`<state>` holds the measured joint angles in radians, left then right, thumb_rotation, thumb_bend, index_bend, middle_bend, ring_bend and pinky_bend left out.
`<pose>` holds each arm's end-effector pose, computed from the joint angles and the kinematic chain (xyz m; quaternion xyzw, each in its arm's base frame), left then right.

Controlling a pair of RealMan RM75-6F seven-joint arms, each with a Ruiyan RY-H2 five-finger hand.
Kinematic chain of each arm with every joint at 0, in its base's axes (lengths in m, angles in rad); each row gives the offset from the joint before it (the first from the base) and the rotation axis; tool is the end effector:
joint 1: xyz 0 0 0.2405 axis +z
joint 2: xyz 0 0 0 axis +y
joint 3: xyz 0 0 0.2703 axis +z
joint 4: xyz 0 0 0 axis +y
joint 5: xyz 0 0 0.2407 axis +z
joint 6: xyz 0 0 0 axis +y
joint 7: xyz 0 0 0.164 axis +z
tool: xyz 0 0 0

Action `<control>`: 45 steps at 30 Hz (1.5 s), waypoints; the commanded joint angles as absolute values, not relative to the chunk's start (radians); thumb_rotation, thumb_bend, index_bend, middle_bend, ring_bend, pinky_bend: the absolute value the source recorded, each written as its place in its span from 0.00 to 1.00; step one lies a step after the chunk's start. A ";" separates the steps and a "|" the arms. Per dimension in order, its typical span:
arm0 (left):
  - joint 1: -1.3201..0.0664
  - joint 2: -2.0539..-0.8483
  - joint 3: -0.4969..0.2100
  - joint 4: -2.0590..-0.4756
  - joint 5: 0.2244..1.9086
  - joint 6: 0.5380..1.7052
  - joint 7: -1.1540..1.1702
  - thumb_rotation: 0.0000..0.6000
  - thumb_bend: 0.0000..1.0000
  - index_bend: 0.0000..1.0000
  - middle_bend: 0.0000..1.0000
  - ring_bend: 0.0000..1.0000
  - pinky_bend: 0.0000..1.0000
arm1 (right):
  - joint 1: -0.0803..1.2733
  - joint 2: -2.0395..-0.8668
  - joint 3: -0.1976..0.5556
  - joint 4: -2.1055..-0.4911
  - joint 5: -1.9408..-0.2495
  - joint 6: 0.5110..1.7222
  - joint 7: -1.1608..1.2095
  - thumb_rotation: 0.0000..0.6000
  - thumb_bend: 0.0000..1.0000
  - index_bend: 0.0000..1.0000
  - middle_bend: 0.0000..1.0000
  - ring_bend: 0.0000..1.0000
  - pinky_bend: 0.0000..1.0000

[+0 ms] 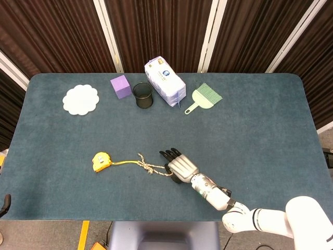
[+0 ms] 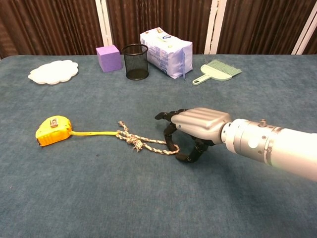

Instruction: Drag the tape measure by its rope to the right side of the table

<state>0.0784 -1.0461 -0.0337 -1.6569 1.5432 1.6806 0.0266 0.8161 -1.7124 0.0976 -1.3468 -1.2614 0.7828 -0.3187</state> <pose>-0.3421 0.1440 0.1810 -0.5519 -0.3543 -0.3824 0.6509 -0.1247 -0.3410 -0.1383 0.8389 -0.3267 0.3181 0.2972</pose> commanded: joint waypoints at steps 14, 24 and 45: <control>0.079 -1.044 -0.033 -1.657 1.545 1.680 0.024 1.00 0.47 0.04 0.00 0.00 0.11 | 0.811 -1.691 0.087 -1.359 -1.253 0.794 -0.333 1.00 0.49 0.67 0.08 0.07 0.00; 0.080 -1.045 -0.034 -1.659 1.544 1.680 0.025 1.00 0.47 0.04 0.00 0.00 0.11 | 0.767 -1.614 0.051 -1.375 -1.267 0.822 -0.303 1.00 0.50 0.69 0.08 0.07 0.00; 0.080 -1.045 -0.039 -1.663 1.535 1.677 0.028 1.00 0.47 0.04 0.00 0.00 0.11 | 0.598 -1.346 0.003 -1.404 -1.318 0.982 -0.153 1.00 0.50 0.70 0.08 0.07 0.00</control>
